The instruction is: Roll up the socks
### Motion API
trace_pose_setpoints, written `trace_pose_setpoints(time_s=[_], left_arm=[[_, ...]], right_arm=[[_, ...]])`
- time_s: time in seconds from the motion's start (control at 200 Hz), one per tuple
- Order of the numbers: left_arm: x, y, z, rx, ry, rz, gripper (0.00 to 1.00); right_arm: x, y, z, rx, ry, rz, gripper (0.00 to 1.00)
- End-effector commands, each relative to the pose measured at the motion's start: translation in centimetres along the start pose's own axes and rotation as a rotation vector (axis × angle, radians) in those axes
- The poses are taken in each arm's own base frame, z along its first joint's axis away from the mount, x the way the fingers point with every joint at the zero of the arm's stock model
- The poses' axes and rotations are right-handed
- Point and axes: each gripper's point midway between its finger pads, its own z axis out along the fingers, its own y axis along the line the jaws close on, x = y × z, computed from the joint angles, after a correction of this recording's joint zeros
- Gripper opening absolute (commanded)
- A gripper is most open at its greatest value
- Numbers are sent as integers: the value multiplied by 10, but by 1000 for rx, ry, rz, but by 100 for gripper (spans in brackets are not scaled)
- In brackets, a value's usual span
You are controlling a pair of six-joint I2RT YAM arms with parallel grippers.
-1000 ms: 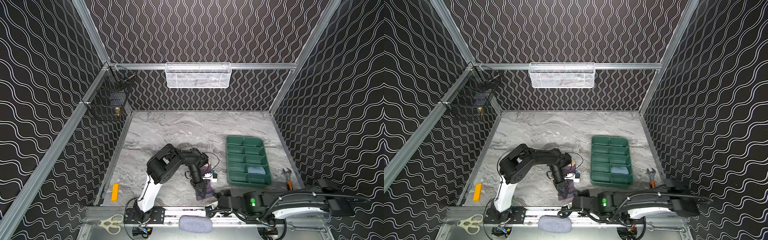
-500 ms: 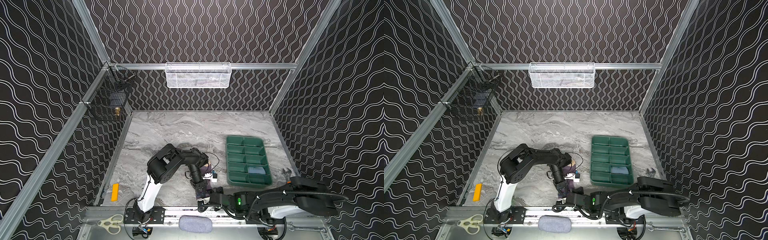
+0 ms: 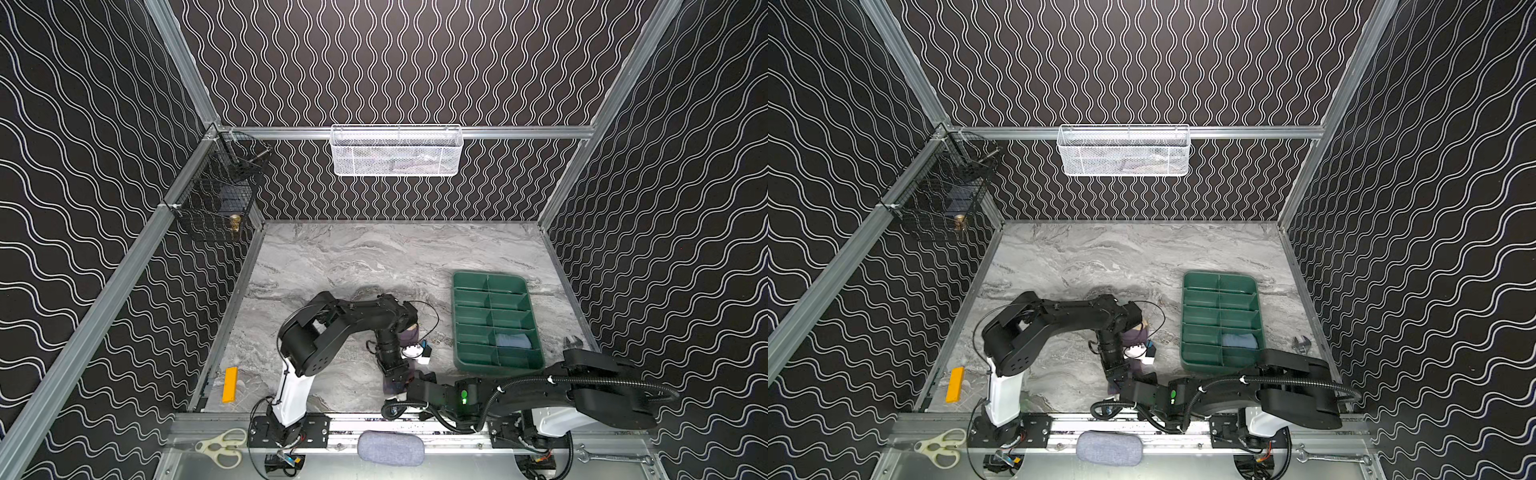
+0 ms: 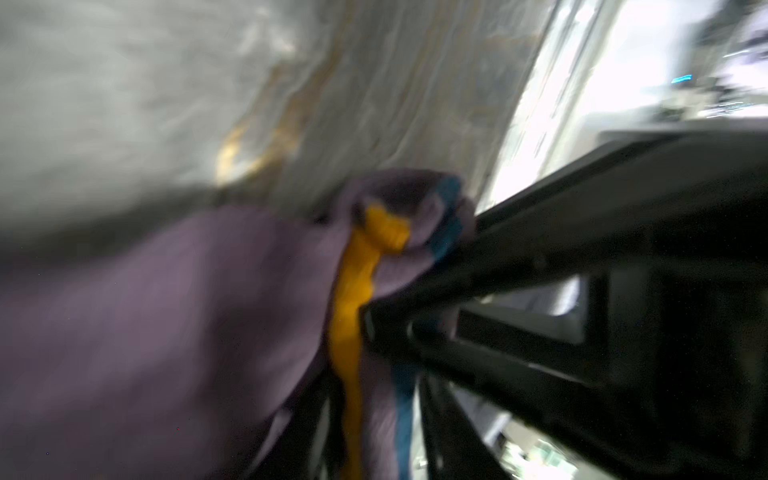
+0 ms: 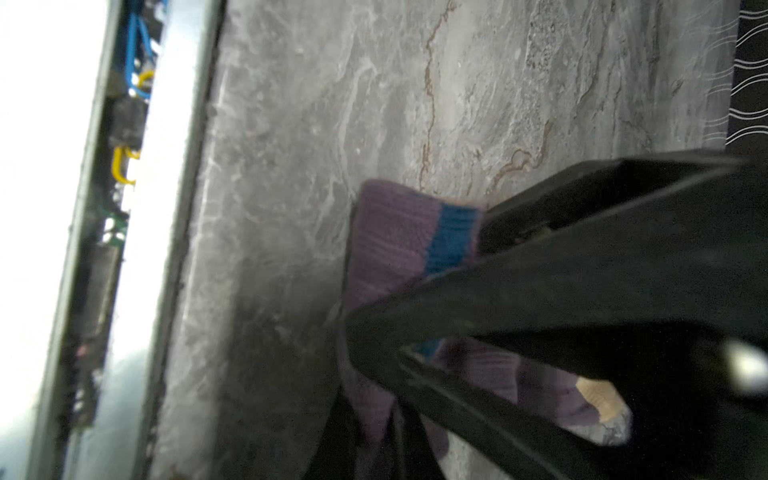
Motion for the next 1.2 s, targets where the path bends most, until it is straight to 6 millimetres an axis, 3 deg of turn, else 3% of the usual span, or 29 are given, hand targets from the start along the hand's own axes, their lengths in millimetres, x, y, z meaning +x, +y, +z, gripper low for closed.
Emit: trace_pose_setpoints(time_s=[0.0, 0.11, 0.26, 0.365, 0.475, 0.566, 0.646, 0.721, 0.801, 0.896, 1.026, 1.191], left_arm=[[-19, 83, -41, -542, -68, 73, 46], [-28, 80, -74, -648, -176, 85, 53], [-50, 80, -111, -755, -304, 77, 51], [-55, 78, -151, -885, -424, 40, 51], [-36, 69, -207, -1079, -548, -14, 51], [-3, 45, -258, -1226, -682, -52, 53], [22, 13, -281, -1237, -781, -3, 57], [38, -21, -283, -1151, -842, 94, 62], [51, -57, -269, -1018, -862, 233, 62], [64, -83, -253, -911, -840, 354, 61], [69, -86, -231, -837, -746, 395, 60], [50, -78, -209, -772, -643, 422, 55]], right_arm=[[50, 54, -13, -265, 173, -23, 0], [49, 49, -16, -251, 177, -16, 0], [45, 42, -17, -248, 182, 20, 0], [40, 39, -23, -315, 193, 79, 0], [36, 33, -31, -391, 206, 152, 0], [31, 27, -36, -463, 204, 226, 0], [27, 26, -41, -563, 198, 302, 0], [27, 26, -41, -643, 209, 369, 0], [26, 23, -37, -694, 208, 426, 0], [25, 18, -32, -712, 198, 465, 0], [31, 13, -23, -724, 178, 505, 0], [45, 7, -12, -736, 189, 534, 0]])
